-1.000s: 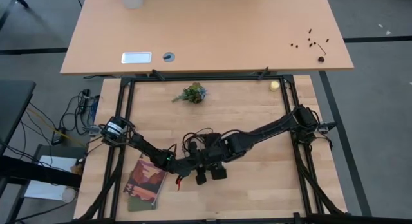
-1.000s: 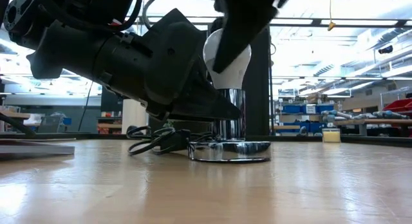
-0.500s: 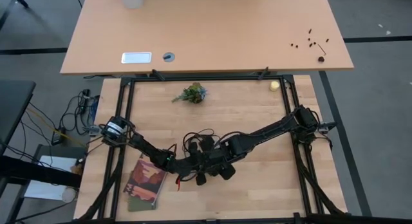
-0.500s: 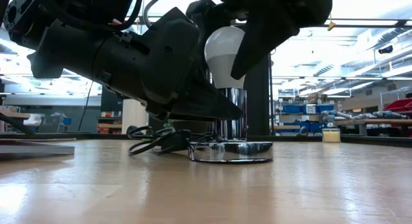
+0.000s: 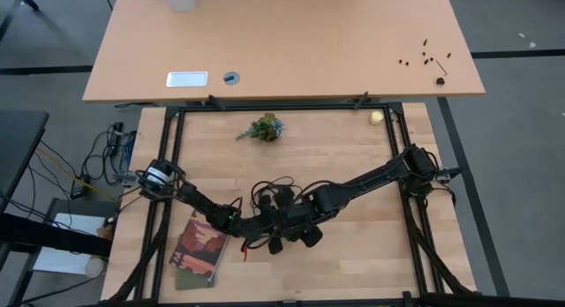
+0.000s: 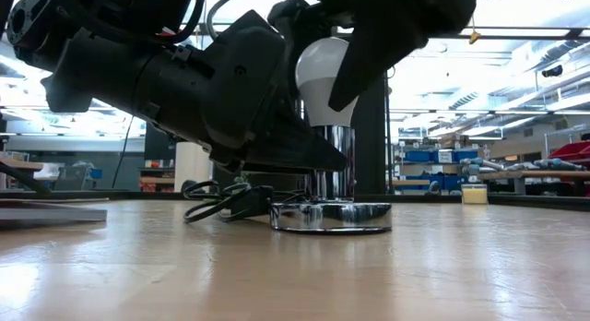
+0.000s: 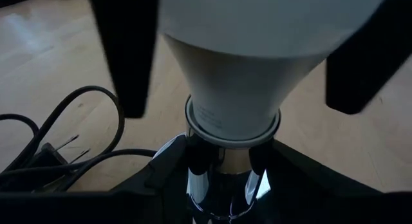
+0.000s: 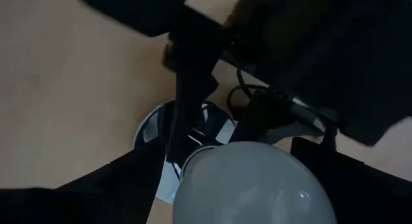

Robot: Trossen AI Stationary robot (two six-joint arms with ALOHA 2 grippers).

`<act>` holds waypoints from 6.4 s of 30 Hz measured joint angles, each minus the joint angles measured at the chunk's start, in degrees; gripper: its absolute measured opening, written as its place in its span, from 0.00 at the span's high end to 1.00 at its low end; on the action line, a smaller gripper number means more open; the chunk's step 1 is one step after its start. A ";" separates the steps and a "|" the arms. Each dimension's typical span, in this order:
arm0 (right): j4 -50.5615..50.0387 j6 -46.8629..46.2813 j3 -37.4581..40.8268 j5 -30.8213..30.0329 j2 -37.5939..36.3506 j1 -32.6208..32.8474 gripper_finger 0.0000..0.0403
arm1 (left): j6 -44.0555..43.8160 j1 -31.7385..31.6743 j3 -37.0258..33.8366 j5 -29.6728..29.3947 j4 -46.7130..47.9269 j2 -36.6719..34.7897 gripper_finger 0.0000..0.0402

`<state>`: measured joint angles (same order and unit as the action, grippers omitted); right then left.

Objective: Screw lightbulb
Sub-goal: Insert the white lightbulb into the lamp socket

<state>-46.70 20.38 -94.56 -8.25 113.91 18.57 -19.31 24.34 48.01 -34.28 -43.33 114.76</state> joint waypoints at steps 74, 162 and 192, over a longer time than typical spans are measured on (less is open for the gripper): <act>-8.90 -54.92 0.07 0.71 -9.16 1.98 0.14 | -0.61 0.78 0.04 0.50 1.31 -0.11 0.53; 88.79 -26.47 50.42 -32.62 -10.71 13.73 0.43 | 5.57 1.20 4.11 4.91 -0.85 -0.20 0.53; 85.63 -22.67 44.76 -42.27 -7.08 15.76 0.33 | 6.44 1.44 7.08 1.62 1.34 -0.09 0.53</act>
<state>38.93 -2.29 -49.80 -50.53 106.83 34.33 -12.87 25.78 55.09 -32.65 -41.99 114.67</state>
